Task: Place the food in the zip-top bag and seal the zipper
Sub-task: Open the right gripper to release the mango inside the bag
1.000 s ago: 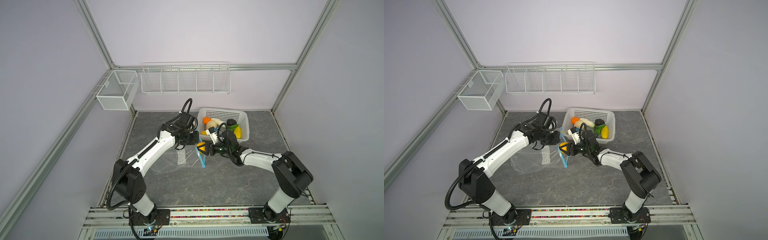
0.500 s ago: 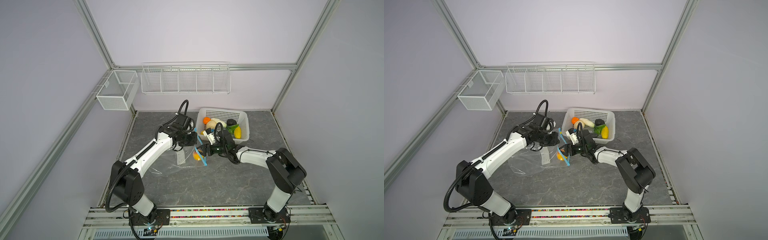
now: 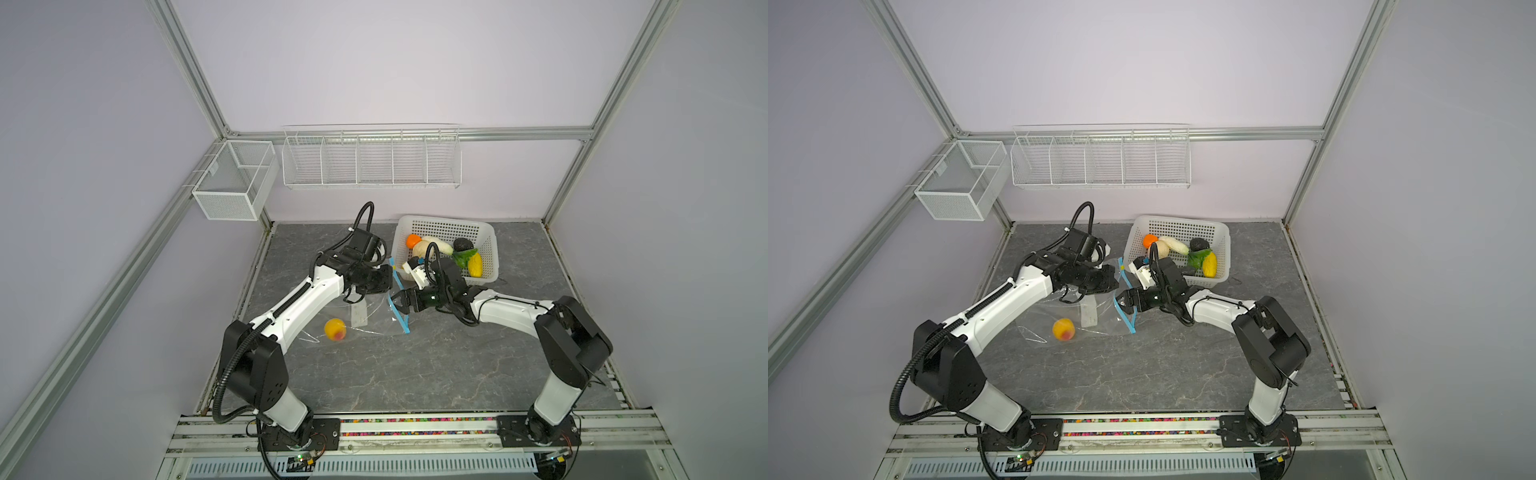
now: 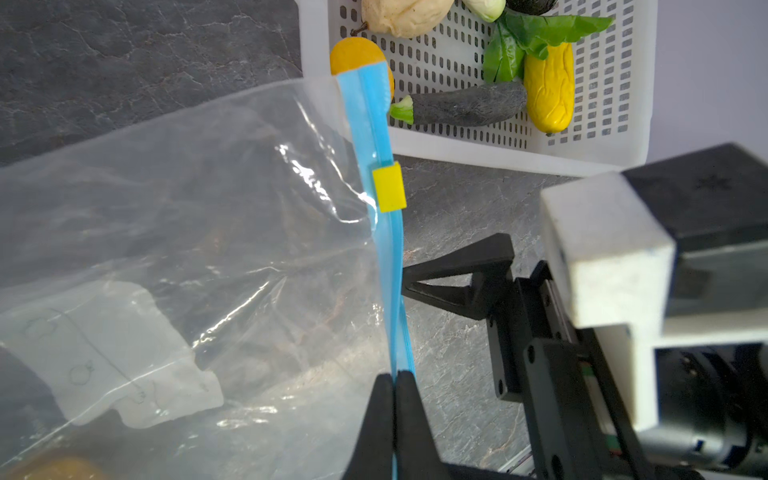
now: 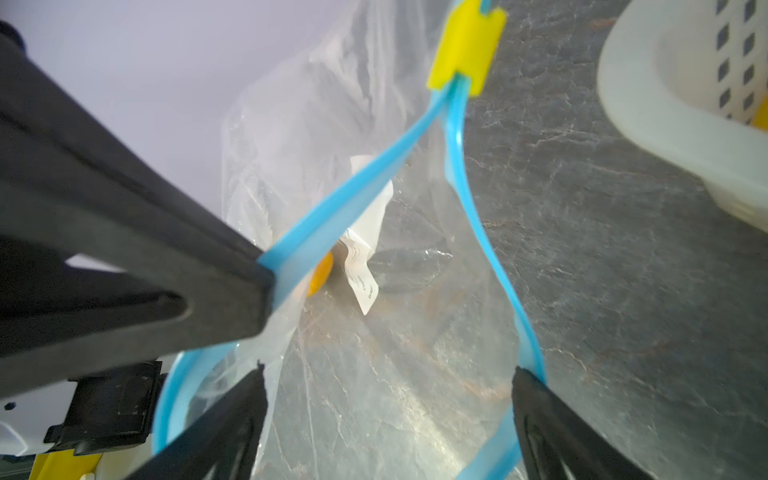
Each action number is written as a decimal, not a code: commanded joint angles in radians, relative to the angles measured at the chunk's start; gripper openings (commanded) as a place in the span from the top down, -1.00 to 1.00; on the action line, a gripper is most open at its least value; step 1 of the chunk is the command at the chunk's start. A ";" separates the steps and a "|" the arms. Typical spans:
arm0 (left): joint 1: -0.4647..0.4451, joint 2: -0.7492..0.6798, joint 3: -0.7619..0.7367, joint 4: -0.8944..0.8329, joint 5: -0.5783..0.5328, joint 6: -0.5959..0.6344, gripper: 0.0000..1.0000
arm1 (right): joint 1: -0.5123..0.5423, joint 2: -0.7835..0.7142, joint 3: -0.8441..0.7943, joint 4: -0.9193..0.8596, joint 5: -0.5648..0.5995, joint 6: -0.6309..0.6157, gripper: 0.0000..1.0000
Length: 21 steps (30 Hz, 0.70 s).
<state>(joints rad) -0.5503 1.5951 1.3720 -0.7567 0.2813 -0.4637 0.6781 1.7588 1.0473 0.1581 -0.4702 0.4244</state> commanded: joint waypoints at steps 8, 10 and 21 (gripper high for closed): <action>0.021 0.019 -0.042 0.077 -0.007 -0.029 1.00 | 0.012 -0.121 0.047 -0.234 0.131 -0.021 -0.89; 0.021 0.018 -0.031 0.079 -0.005 -0.035 1.00 | 0.010 -0.126 0.088 -0.314 0.136 -0.034 -0.89; 0.021 -0.040 -0.032 0.040 -0.039 -0.059 1.00 | 0.014 -0.252 0.094 -0.406 0.274 -0.062 -0.87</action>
<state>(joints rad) -0.5320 1.5898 1.3415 -0.7147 0.2573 -0.5037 0.6849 1.5402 1.1587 -0.2218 -0.2546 0.3809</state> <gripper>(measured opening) 0.047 0.933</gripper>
